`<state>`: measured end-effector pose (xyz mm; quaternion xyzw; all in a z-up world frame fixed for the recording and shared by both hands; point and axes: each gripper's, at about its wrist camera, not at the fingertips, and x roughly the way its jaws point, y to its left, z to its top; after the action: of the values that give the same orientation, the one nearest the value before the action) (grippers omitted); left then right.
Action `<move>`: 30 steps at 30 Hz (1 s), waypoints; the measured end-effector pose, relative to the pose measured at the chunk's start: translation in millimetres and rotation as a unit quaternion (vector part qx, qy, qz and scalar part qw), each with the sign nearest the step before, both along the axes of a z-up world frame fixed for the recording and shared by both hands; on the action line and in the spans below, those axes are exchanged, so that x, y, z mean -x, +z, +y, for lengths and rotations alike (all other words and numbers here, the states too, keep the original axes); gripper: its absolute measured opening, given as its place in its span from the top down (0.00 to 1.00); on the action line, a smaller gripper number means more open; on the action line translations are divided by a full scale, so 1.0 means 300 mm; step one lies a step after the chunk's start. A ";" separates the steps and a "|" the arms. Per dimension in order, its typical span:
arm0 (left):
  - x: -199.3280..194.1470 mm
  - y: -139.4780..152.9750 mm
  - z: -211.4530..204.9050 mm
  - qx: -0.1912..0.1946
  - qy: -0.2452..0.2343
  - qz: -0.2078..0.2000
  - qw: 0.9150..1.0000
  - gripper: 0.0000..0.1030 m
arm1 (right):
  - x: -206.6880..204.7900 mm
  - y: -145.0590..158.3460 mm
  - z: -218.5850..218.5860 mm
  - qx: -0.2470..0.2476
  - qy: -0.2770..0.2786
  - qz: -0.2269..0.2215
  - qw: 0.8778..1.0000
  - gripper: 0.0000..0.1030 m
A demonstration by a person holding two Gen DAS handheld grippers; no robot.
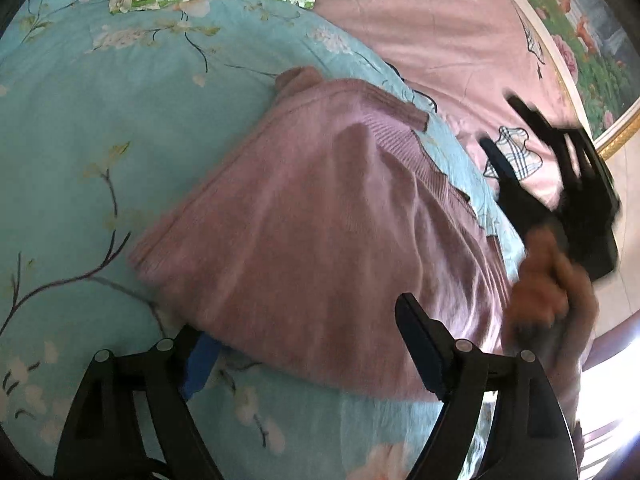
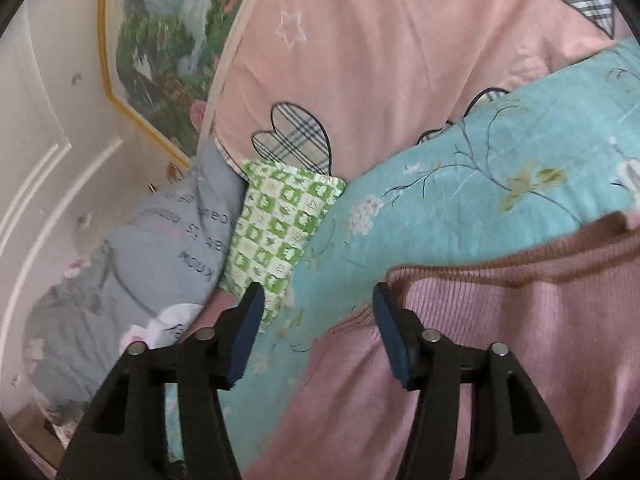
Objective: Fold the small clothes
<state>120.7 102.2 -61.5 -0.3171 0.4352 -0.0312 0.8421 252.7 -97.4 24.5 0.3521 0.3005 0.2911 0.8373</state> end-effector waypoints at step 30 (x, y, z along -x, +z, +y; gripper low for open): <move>-0.071 0.248 -0.972 -0.156 -0.347 -0.167 0.910 0.94 | 0.658 0.004 -0.838 -0.005 -0.196 0.050 0.979 0.41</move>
<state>141.9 -189.3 13.0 -0.0011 0.3704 -0.3056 0.8771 55.3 -348.6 25.6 0.4226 0.2657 0.1047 0.8602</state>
